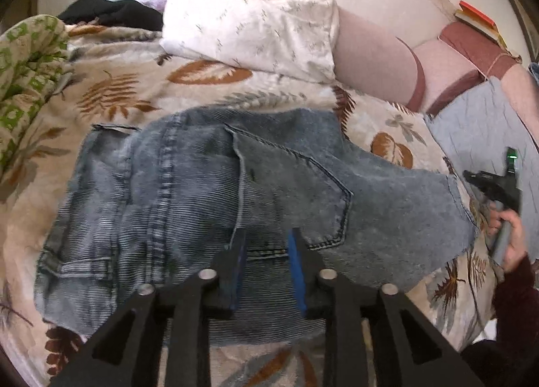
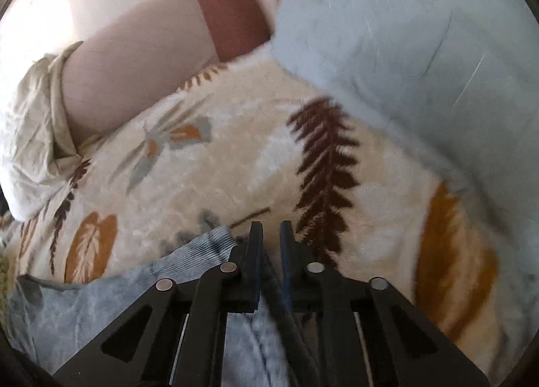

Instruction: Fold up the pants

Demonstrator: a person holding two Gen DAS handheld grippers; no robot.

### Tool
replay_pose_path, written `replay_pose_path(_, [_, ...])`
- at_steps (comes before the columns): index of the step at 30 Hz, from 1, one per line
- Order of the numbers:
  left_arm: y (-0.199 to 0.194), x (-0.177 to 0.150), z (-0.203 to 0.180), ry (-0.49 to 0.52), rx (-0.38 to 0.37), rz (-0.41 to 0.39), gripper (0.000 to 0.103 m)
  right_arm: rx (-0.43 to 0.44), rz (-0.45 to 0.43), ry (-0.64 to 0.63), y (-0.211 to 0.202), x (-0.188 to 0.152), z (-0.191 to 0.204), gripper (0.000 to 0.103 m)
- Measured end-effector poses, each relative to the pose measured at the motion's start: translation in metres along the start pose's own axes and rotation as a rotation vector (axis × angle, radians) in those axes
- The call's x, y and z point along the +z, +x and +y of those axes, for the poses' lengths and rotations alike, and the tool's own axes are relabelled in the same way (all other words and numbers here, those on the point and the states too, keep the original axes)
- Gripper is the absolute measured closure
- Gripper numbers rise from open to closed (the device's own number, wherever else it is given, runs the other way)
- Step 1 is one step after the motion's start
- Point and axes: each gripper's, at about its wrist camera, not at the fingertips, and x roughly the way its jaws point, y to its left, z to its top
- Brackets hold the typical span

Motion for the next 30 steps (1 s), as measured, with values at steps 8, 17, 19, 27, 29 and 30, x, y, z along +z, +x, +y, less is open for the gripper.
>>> replay_pose_path(8, [-0.003, -0.014, 0.004, 0.039, 0.048, -0.085, 0.07, 0.323, 0.109, -0.31, -0.069, -0.088, 0.125, 0.079])
replay_pose_path(17, [0.014, -0.023, 0.005, 0.151, 0.1, -0.046, 0.062, 0.277, 0.251, -0.4, -0.055, -0.17, 0.19, 0.078])
replay_pose_path(19, [0.018, -0.024, 0.012, 0.142, 0.083, -0.025, 0.062, 0.277, 0.262, -0.348, -0.048, -0.17, 0.186, 0.079])
replay_pose_path(27, [0.024, -0.027, 0.013, 0.155, 0.088, -0.009, 0.061, 0.273, 0.232, -0.334, -0.056, -0.182, 0.179, 0.079])
replay_pose_path(29, [0.023, -0.026, 0.015, 0.136, 0.08, -0.009, 0.062, 0.27, 0.23, -0.349, -0.059, -0.185, 0.177, 0.079])
replay_pose_path(30, [0.022, -0.025, 0.015, 0.12, 0.078, -0.013, 0.062, 0.267, 0.231, -0.357, -0.06, -0.186, 0.177, 0.079])
